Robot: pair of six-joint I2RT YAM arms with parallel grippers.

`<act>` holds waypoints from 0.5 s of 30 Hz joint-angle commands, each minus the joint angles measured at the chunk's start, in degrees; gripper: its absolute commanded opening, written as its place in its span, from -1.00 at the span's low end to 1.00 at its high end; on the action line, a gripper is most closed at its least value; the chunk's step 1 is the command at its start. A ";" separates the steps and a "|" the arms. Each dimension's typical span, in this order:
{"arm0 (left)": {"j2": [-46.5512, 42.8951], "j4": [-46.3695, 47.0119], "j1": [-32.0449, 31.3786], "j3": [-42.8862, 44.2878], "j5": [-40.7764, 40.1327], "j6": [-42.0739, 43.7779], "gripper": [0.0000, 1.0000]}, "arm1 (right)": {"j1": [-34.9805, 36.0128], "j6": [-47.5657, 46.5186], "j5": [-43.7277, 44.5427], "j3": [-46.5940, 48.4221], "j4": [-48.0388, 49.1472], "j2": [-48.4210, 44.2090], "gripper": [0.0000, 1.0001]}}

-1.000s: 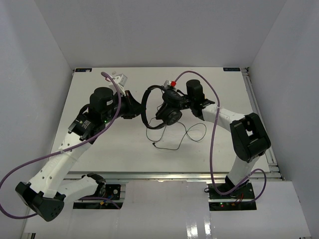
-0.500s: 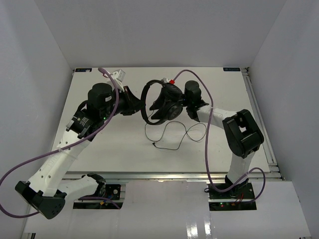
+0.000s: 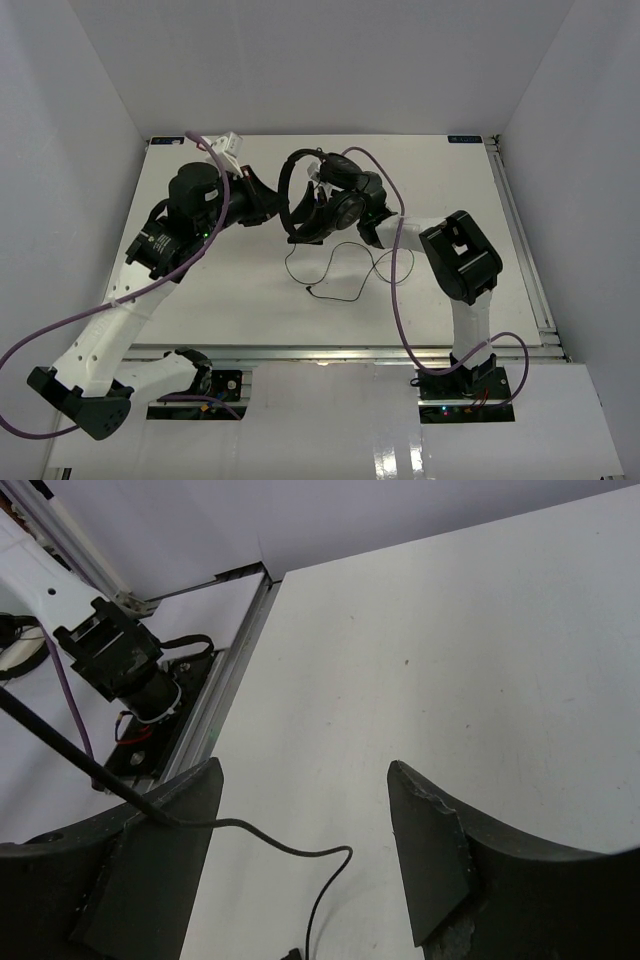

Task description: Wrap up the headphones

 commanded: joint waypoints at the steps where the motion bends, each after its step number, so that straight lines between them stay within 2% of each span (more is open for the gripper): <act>1: -0.65 0.87 -0.20 3.36 -0.89 -2.44 -1.00 | 2.92 6.59 0.46 3.02 12.81 2.12 0.47; 8: -1.65 -0.98 -0.20 6.28 -5.71 -3.61 -1.00 | 5.94 11.71 2.78 -0.15 20.90 4.71 0.32; 11: -3.34 -1.59 -0.20 6.54 -9.89 -5.37 -1.00 | 6.37 13.98 3.72 -1.12 23.22 5.14 0.11; 15: -5.46 -2.96 -0.20 6.32 -14.99 -6.77 -1.00 | 6.38 14.90 4.55 -3.55 24.66 3.89 -0.04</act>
